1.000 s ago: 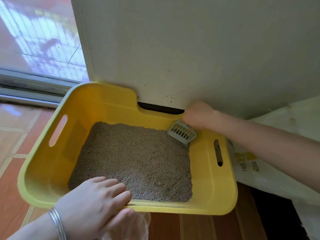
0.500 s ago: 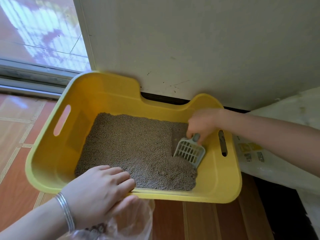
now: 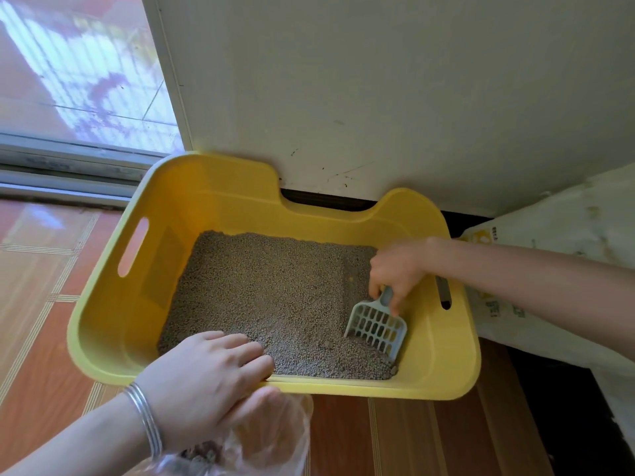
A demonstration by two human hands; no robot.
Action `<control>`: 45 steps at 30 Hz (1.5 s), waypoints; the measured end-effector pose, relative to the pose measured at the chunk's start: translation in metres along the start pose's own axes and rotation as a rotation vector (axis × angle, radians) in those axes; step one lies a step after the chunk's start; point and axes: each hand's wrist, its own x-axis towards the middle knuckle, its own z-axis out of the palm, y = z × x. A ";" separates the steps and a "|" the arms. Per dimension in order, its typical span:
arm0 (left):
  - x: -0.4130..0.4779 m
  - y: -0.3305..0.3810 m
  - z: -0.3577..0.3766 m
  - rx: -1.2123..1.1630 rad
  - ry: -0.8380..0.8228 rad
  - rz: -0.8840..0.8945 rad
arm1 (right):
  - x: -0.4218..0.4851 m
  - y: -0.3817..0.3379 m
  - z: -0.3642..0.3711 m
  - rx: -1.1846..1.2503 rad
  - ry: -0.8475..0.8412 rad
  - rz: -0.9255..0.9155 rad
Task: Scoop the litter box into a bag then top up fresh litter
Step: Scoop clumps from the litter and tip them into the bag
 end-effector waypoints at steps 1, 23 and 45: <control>0.000 0.000 0.000 -0.002 -0.003 -0.001 | 0.001 0.001 0.001 0.013 -0.002 0.010; -0.003 0.002 0.003 -0.020 0.025 -0.019 | -0.003 -0.005 0.001 -0.102 -0.055 0.020; -0.005 0.001 0.003 -0.006 0.035 -0.006 | -0.012 -0.006 0.020 0.356 0.106 0.183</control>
